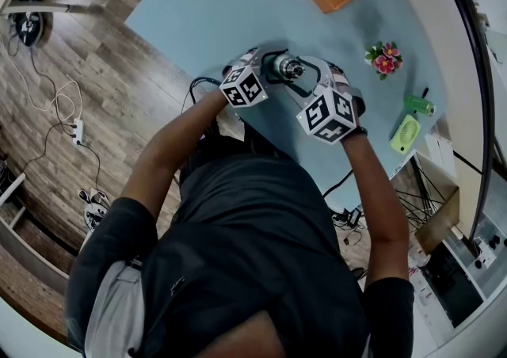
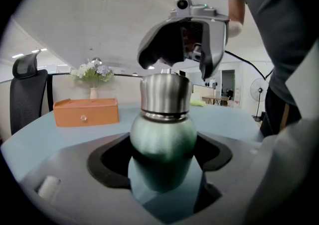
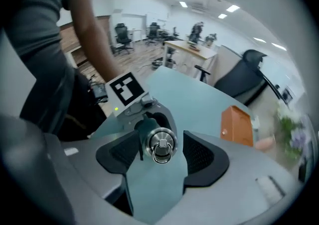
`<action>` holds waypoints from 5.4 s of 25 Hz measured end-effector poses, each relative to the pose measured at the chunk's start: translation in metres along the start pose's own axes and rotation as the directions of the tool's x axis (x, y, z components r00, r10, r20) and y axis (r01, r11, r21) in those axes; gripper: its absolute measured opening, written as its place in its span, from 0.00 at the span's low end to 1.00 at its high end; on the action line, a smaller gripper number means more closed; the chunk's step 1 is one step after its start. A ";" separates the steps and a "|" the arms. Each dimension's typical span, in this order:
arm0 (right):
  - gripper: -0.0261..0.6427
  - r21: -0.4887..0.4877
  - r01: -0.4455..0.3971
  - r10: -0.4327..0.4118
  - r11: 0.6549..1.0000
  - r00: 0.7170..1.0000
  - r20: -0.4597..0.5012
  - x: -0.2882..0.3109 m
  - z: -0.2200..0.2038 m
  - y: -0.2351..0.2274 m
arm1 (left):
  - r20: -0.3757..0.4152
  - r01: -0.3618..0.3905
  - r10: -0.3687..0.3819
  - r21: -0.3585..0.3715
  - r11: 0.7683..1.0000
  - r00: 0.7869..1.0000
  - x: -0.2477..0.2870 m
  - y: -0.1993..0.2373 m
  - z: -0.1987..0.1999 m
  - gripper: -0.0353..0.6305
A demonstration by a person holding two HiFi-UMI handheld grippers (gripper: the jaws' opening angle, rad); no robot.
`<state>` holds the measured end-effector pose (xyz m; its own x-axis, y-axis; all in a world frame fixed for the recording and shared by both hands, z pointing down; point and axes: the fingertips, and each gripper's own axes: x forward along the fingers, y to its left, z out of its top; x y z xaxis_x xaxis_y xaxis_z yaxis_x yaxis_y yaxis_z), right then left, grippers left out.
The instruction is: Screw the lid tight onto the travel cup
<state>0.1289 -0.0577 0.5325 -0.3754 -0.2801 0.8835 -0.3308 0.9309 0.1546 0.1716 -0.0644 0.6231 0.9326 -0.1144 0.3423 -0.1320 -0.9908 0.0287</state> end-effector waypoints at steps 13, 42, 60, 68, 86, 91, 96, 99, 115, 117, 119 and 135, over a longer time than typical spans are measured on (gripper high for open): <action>0.42 -0.543 -0.293 0.225 0.787 0.956 -0.190 0.016 -0.017 0.005 | 0.001 -0.001 0.001 -0.002 1.000 1.000 0.002 0.001 0.000 0.68; 0.38 0.776 0.153 -0.292 0.612 0.956 0.041 0.014 -0.016 -0.019 | 0.005 -0.009 0.009 -0.002 1.000 1.000 0.000 0.000 0.000 0.68; 0.40 0.655 0.109 -0.189 0.748 0.981 0.053 0.014 -0.011 -0.015 | 0.004 -0.010 0.010 -0.006 1.000 1.000 0.002 0.000 0.000 0.68; 0.42 -0.054 -0.122 0.122 0.991 0.992 -0.002 0.008 0.003 0.007 | 0.006 -0.011 0.011 -0.004 1.000 1.000 0.000 0.001 0.001 0.68; 0.40 -0.450 -0.262 0.218 0.854 0.965 -0.149 0.025 -0.016 0.005 | 0.008 -0.014 0.014 -0.011 1.000 1.000 0.001 0.001 0.000 0.68; 0.40 -0.232 -0.173 0.161 0.957 0.984 -0.073 0.026 -0.014 0.002 | 0.012 -0.014 0.014 -0.015 1.000 1.000 -0.001 0.001 0.002 0.68; 0.40 0.072 -0.022 0.022 0.997 1.000 -0.007 0.027 -0.014 -0.003 | 0.008 -0.018 0.018 -0.009 1.000 1.000 0.000 0.001 0.001 0.68; 0.40 0.274 0.086 -0.093 0.958 0.996 0.013 0.026 -0.015 -0.006 | 0.005 -0.019 0.019 -0.006 1.000 1.000 0.001 0.000 0.000 0.68; 0.40 0.625 0.298 -0.354 0.722 0.934 -0.036 0.020 -0.013 -0.017 | 0.003 -0.029 0.029 -0.007 1.000 1.000 0.002 0.001 0.000 0.68; 0.40 0.628 0.295 -0.353 0.720 0.935 -0.035 0.023 -0.016 -0.015 | 0.003 -0.028 0.028 -0.008 1.000 1.000 0.002 0.000 0.000 0.68; 0.40 0.623 0.297 -0.350 0.724 0.936 -0.039 0.023 -0.016 -0.014 | 0.003 -0.028 0.028 -0.009 1.000 1.000 0.001 0.000 0.000 0.68; 0.41 -0.086 -0.091 0.094 0.992 0.995 0.034 -0.006 -0.002 -0.004 | 0.005 -0.032 0.033 -0.009 0.999 0.999 0.001 0.000 0.000 0.68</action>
<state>0.1344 -0.0587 0.5276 -0.4344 -0.1990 0.8784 -0.2196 0.9693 0.1109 0.1721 -0.0646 0.6232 0.9295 -0.1469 0.3382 -0.1653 -0.9859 0.0262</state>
